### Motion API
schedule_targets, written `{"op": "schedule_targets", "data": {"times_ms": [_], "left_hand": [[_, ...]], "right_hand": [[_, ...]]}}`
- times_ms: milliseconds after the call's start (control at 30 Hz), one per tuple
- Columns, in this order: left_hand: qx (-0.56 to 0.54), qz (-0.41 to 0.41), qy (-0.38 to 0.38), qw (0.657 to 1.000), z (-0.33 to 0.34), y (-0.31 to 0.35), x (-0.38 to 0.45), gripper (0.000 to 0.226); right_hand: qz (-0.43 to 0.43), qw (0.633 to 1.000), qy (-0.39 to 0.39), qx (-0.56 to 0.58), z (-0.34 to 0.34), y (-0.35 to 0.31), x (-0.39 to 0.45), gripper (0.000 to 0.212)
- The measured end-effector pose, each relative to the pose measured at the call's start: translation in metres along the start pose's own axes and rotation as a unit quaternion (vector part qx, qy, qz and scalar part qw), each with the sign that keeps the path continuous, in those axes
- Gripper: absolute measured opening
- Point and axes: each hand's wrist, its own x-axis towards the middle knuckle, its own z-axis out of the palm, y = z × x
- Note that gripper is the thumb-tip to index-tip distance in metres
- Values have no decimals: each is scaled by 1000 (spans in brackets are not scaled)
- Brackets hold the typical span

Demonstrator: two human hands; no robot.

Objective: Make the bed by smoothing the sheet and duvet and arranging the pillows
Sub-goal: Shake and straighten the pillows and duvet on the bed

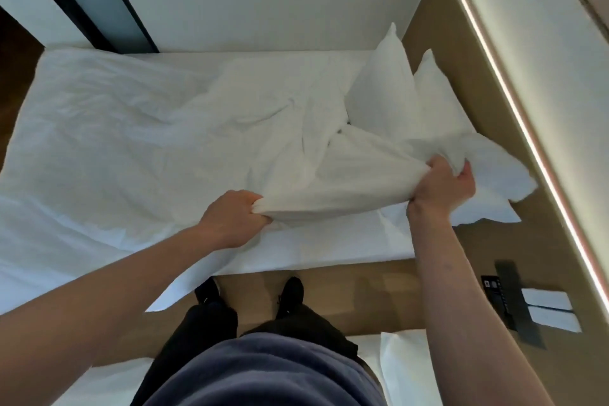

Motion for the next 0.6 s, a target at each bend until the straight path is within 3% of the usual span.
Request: {"op": "schedule_targets", "data": {"times_ms": [167,400,600], "left_hand": [[47,49,-81,994,10,19,0,19],[61,93,-169,979,7,34,-7,30],[92,67,-179,977,7,25,5,10]], "right_hand": [[-138,989,14,-55,-18,-32,-5,34],[-185,979,71,36,-65,-45,-19,25],[-189,975,-34,-112,-47,-28,-9,18]]}}
